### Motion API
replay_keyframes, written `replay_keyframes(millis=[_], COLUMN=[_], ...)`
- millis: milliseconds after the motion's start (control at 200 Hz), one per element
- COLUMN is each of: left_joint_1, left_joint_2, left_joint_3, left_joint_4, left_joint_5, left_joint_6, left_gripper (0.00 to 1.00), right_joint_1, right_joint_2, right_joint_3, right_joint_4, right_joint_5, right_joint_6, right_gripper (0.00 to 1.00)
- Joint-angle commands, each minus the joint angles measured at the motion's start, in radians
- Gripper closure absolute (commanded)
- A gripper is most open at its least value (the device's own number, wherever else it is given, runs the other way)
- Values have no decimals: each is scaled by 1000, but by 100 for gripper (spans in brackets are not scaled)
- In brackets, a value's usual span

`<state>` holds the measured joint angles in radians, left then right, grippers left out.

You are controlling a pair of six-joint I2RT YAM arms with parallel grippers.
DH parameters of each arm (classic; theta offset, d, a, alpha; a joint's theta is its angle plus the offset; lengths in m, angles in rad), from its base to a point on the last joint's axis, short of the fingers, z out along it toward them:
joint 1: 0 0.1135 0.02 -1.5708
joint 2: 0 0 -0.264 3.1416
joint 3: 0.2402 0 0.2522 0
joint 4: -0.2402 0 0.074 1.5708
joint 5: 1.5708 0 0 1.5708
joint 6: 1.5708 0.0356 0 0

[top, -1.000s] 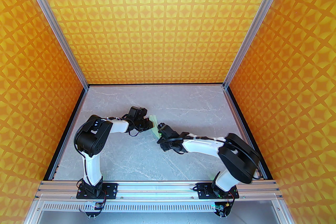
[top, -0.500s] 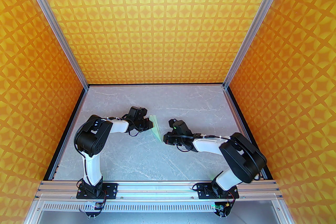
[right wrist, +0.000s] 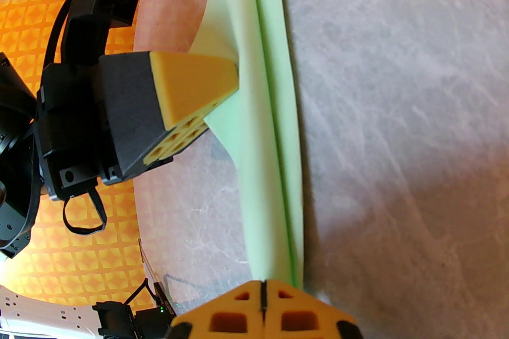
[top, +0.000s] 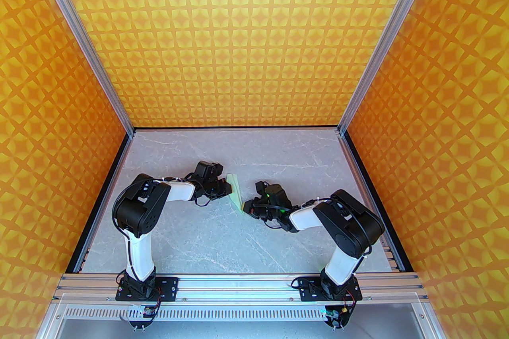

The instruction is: Fold a paper plane with a square sheet of paper (fold left side to right side)

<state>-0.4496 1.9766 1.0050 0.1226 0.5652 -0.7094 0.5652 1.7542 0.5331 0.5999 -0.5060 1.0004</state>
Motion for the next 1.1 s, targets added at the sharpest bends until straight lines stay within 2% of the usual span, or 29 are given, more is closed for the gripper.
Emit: replay_keyframes(millis=[0,410,545,1095], left_joint_1=[6,6,6,5], left_joint_2=[22,26,25,23], left_joint_3=[-7,-8,-8,-10], left_joint_4=[9,9,10,14], left_joint_5=[-5,-4,-4,-2], left_joint_6=[4,4,2,1], left_gripper=[91,91,91,91], right_joint_1=[-1,-1,-1,-1], right_joint_2=[11,8,11,57], right_joint_3=[-15,-50,-42,-36], right_joint_4=[43,115,70,63], right_joint_5=[-18,-40,-41,-43], right_joint_6=[16,38,21,14], right_gripper=[99,98,98,95])
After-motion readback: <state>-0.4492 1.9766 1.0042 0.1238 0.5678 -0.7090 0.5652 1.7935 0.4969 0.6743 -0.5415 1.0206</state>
